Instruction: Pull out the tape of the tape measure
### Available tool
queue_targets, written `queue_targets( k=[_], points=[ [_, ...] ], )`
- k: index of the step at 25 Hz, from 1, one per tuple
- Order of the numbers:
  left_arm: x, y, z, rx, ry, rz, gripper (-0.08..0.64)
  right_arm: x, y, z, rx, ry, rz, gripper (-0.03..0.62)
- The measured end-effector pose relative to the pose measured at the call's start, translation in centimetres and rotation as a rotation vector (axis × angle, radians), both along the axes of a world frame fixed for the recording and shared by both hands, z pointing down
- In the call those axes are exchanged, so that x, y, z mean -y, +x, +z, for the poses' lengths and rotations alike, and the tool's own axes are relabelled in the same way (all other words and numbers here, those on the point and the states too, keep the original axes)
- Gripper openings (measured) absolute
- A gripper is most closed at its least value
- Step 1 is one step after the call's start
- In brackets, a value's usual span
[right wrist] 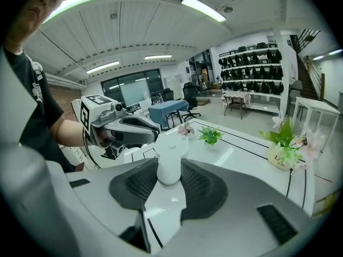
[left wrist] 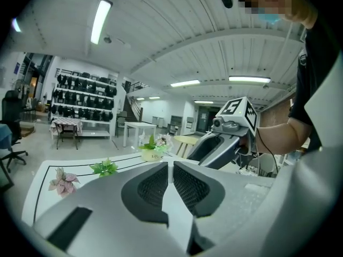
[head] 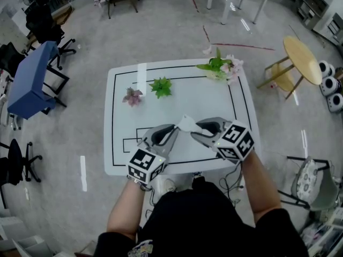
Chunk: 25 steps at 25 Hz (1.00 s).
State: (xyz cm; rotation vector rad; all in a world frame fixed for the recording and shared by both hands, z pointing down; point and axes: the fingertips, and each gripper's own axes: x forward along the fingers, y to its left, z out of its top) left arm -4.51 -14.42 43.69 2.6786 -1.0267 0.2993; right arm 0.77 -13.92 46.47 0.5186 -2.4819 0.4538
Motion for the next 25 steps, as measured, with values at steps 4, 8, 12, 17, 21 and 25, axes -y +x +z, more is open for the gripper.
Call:
queue_targets(
  k=[4, 8, 12, 17, 21, 25],
  points=[
    [0.6, -0.8, -0.1, 0.018, -0.004, -0.074, 0.032, 0.4, 0.0, 0.0, -0.018, 0.010, 0.072, 0.132],
    [1.2, -1.8, 0.0, 0.021, -0.017, -0.129, 0.032, 0.9, 0.3, 0.0, -0.025, 0.010, 0.138, 0.132],
    [1.2, -2.1, 0.1, 0.036, -0.023, -0.147, 0.032, 1.1, 0.3, 0.1, -0.051, 0.025, 0.177, 0.131],
    [1.5, -3.0, 0.2, 0.051, -0.036, -0.199, 0.032, 1.5, 0.7, 0.8, -0.132, 0.063, 0.244, 0.130],
    [1.7, -4.0, 0.4, 0.052, -0.042, -0.225, 0.032, 2.1, 1.7, 0.8, -0.115, 0.054, 0.318, 0.130],
    [1.9, -4.3, 0.1, 0.049, -0.044, -0.239, 0.032, 2.1, 1.8, 0.9, -0.130, 0.063, 0.352, 0.129]
  ],
)
